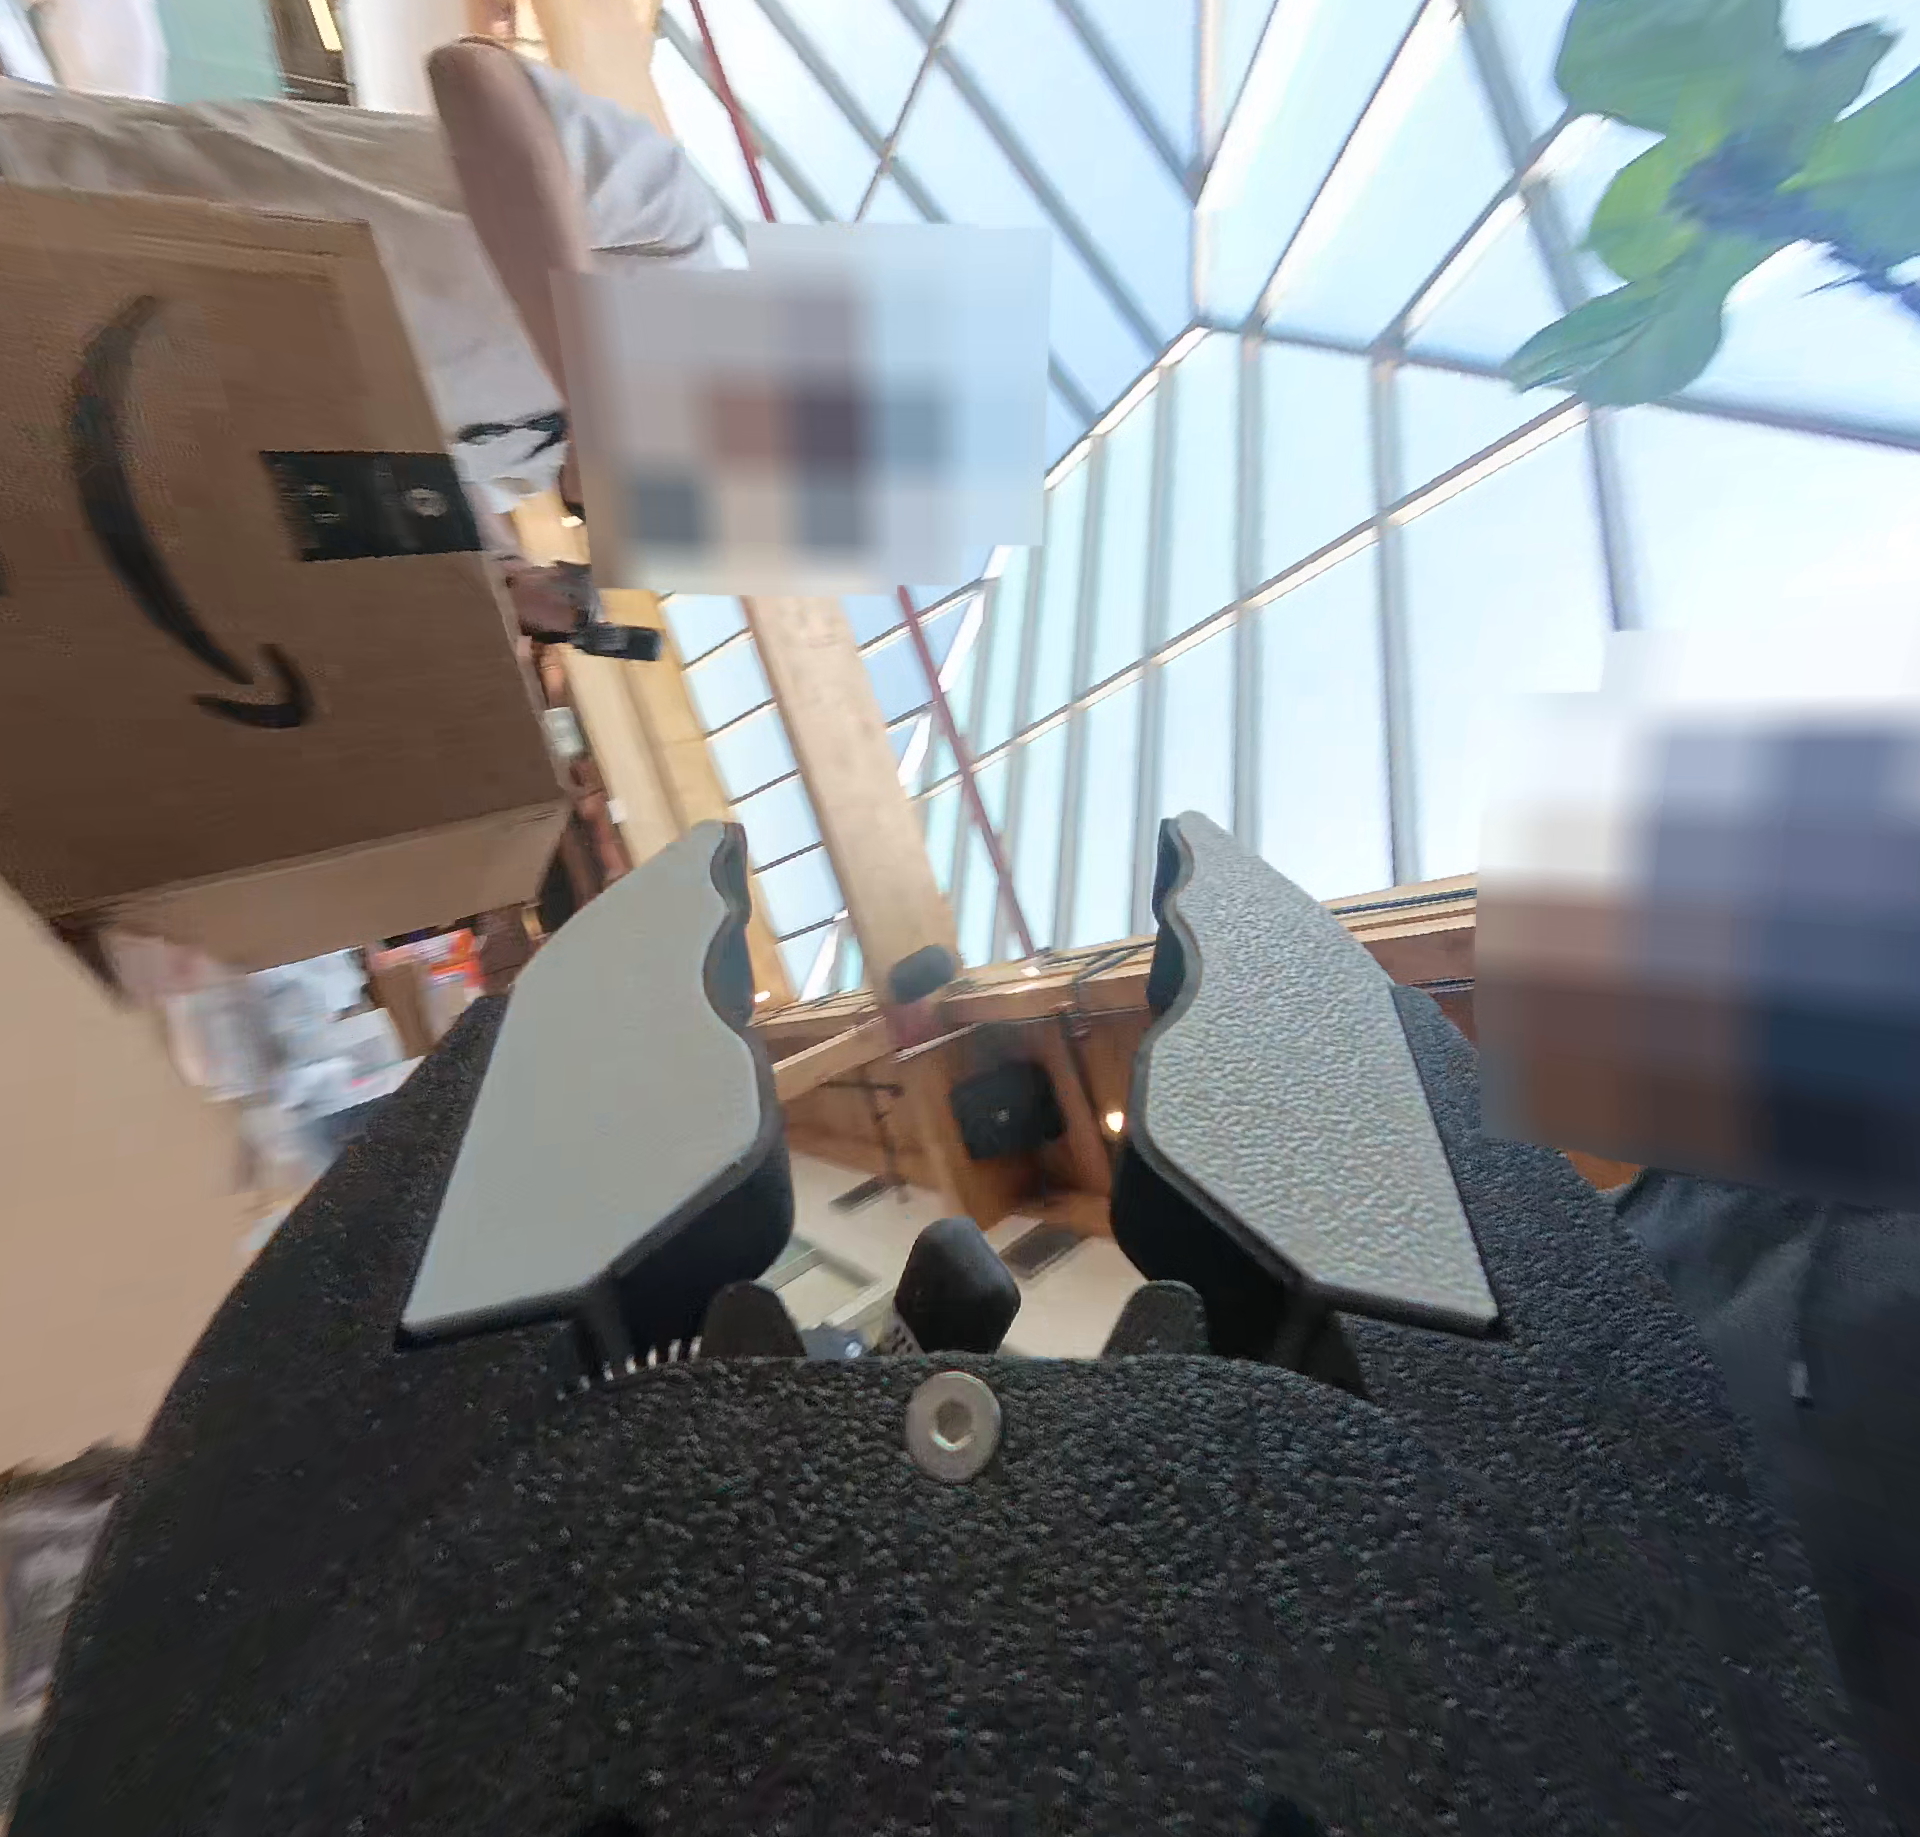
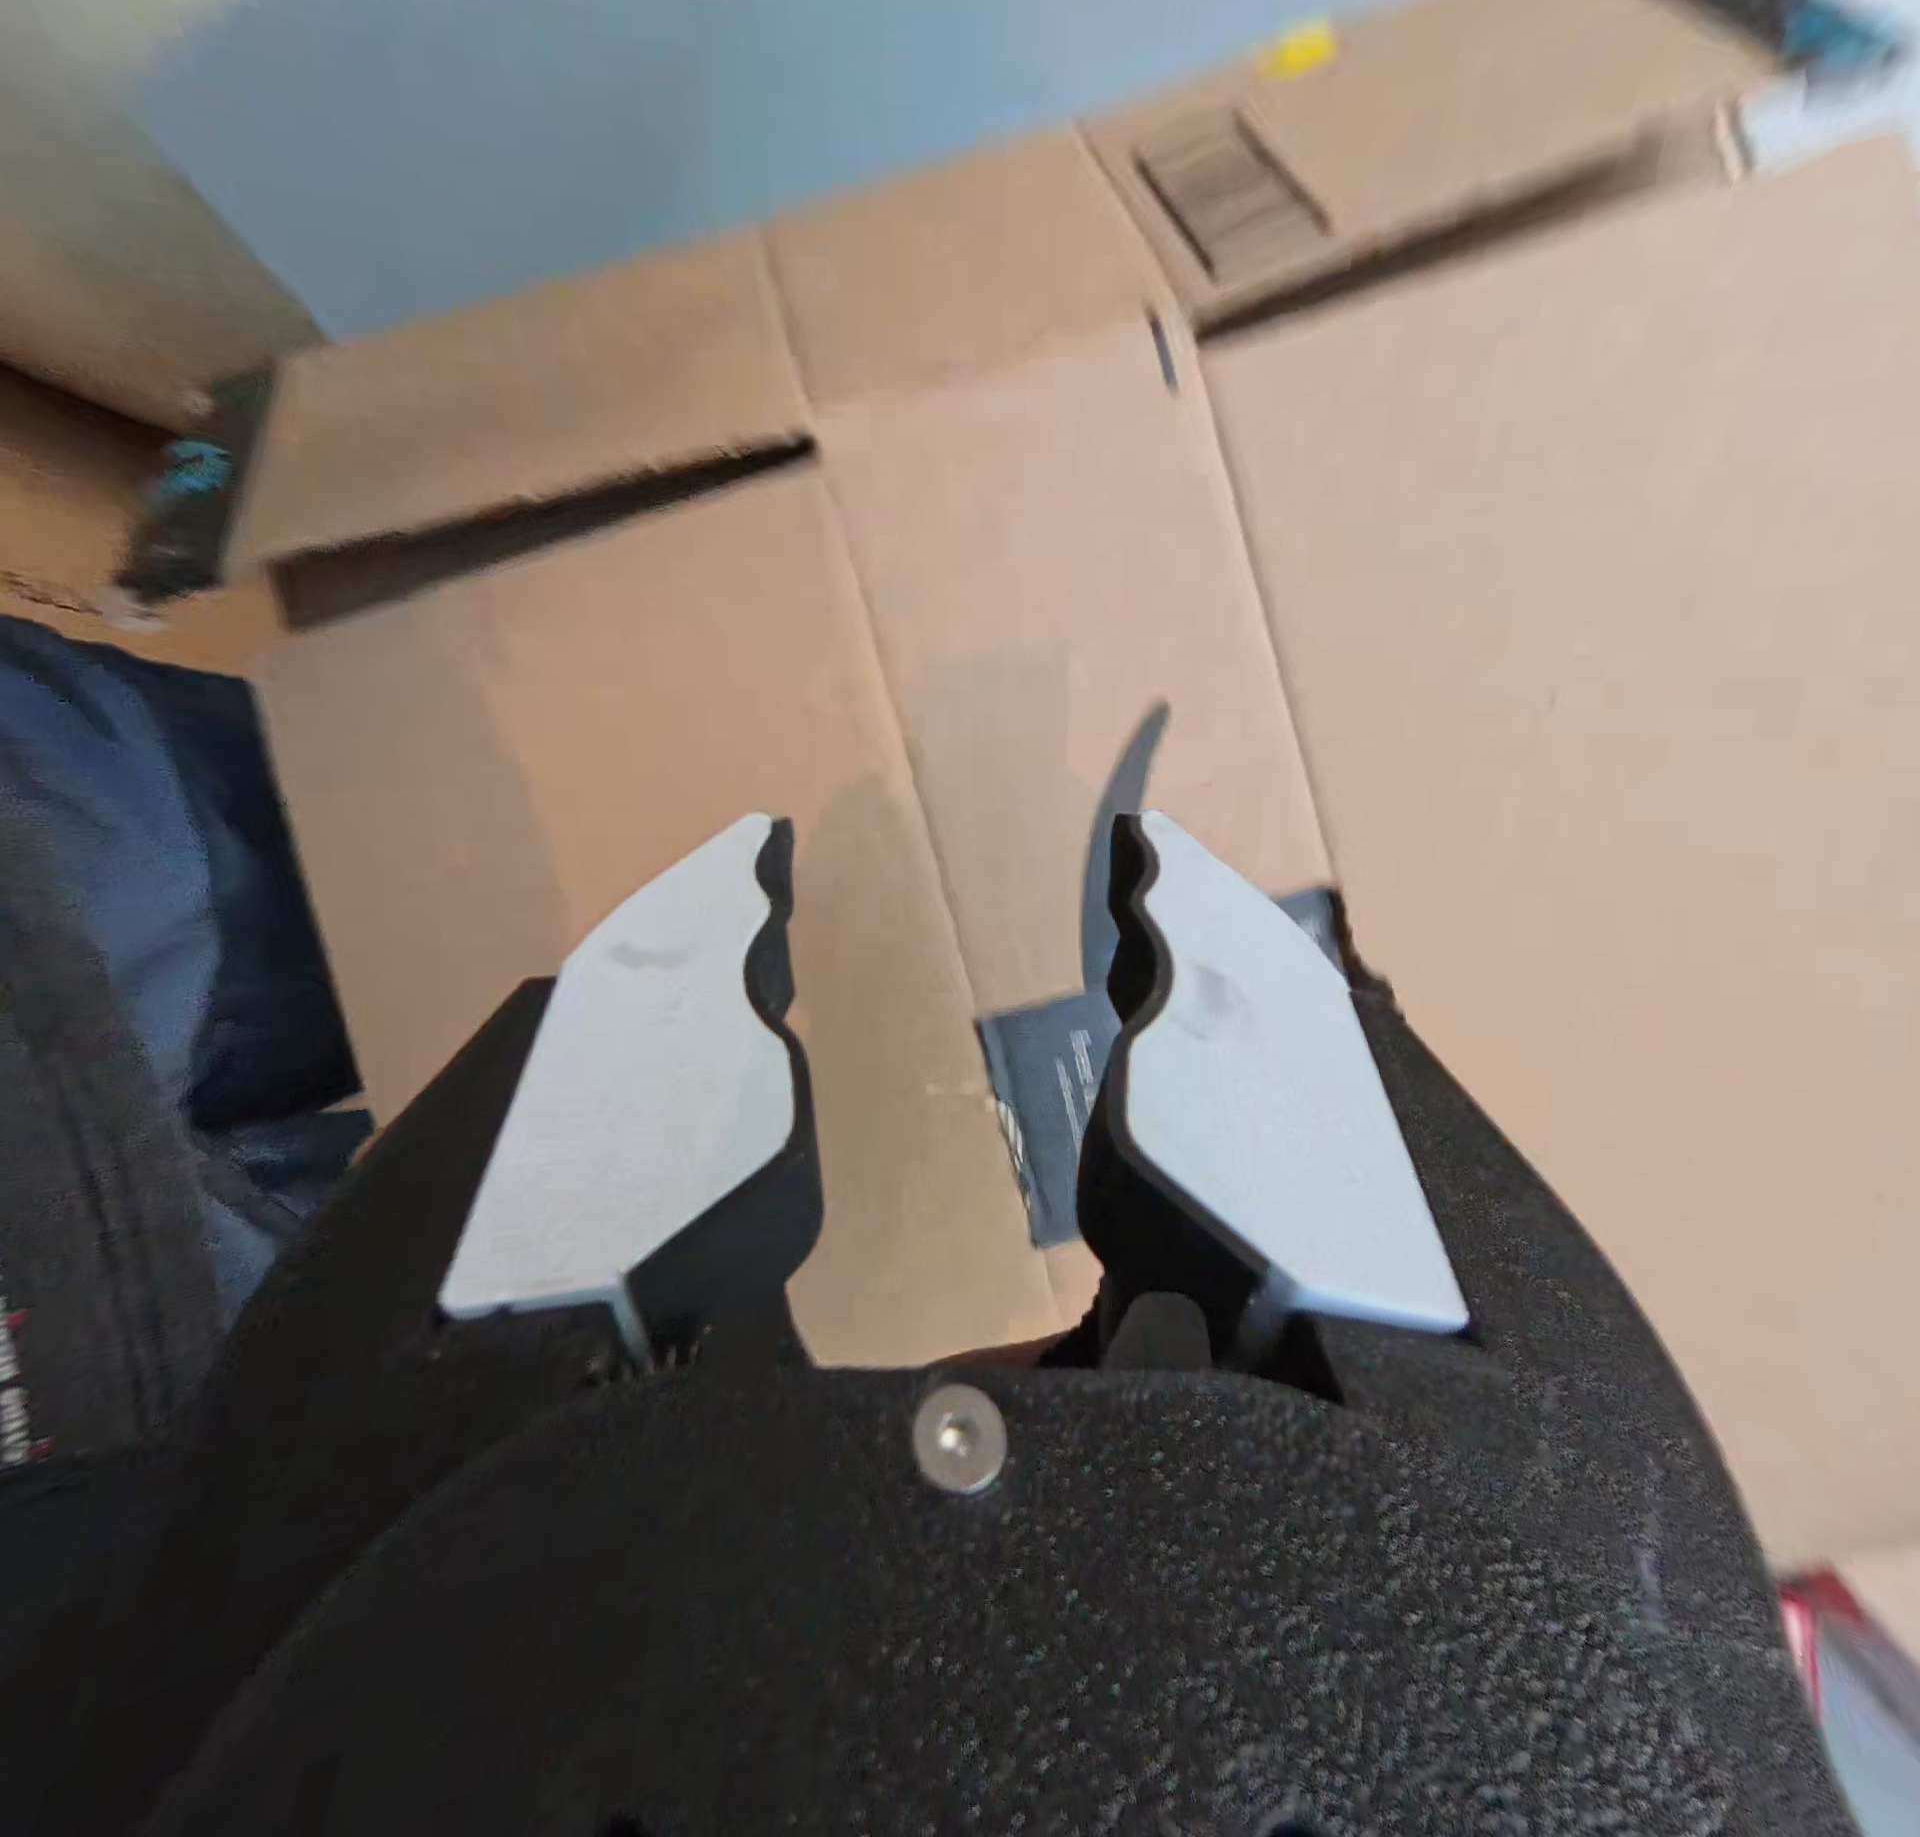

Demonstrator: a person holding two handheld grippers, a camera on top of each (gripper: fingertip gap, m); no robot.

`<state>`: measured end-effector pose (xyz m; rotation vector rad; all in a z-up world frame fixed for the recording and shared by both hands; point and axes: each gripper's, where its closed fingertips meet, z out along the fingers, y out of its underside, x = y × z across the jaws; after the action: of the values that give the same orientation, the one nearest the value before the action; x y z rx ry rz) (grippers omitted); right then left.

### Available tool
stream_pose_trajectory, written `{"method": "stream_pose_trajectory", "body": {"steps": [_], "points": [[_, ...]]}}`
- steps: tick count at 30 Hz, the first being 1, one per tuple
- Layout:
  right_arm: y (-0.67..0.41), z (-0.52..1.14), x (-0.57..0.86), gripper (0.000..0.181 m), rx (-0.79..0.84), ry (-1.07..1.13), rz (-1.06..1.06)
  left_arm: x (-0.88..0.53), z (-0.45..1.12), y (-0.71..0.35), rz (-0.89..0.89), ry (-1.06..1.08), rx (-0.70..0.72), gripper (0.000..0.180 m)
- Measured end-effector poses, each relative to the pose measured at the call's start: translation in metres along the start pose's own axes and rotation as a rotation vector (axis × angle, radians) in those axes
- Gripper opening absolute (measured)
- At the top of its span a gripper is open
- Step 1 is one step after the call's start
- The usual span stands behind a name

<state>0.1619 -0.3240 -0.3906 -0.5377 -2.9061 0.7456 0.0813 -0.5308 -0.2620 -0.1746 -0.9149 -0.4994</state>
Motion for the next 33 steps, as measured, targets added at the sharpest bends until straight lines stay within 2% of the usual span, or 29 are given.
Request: {"method": "stream_pose_trajectory", "body": {"steps": [2, 6, 11, 13, 20, 21, 23, 27, 30, 33], "points": [[-0.040, -0.017, -0.028, 0.060, 0.179, -0.081, -0.119, 0.029, 0.017, 0.009, -0.068, 0.151, 0.057, 0.075], [-0.090, -0.055, -0.056, 0.061, 0.395, -0.138, -0.239, 0.083, 0.042, 0.027, -0.102, 0.335, 0.177, 0.075], [-0.120, -0.105, -0.082, 0.054, 0.561, -0.220, -0.340, 0.112, 0.073, 0.080, -0.023, 0.313, 0.107, 0.076], [-0.117, -0.117, -0.095, 0.047, 0.577, -0.273, -0.384, 0.116, 0.081, 0.100, -0.012, 0.300, 0.076, 0.077], [-0.082, -0.150, -0.114, 0.047, 0.533, -0.423, -0.452, 0.122, 0.089, 0.148, 0.035, 0.238, 0.014, 0.077], [-0.075, -0.156, -0.116, 0.034, 0.518, -0.434, -0.489, 0.122, 0.090, 0.157, 0.054, 0.224, -0.006, 0.075], [-0.061, -0.165, -0.120, 0.043, 0.501, -0.443, -0.534, 0.127, 0.091, 0.165, 0.084, 0.223, -0.025, 0.073], [-0.047, -0.188, -0.133, 0.038, 0.522, -0.511, -0.563, 0.152, 0.098, 0.203, 0.046, 0.338, -0.139, 0.072], [-0.036, -0.196, -0.136, 0.036, 0.499, -0.498, -0.661, 0.172, 0.103, 0.230, 0.088, 0.417, -0.233, 0.073], [-0.033, -0.205, -0.133, 0.029, 0.528, -0.453, -0.745, 0.199, 0.104, 0.244, 0.037, 0.563, -0.246, 0.070]]}}
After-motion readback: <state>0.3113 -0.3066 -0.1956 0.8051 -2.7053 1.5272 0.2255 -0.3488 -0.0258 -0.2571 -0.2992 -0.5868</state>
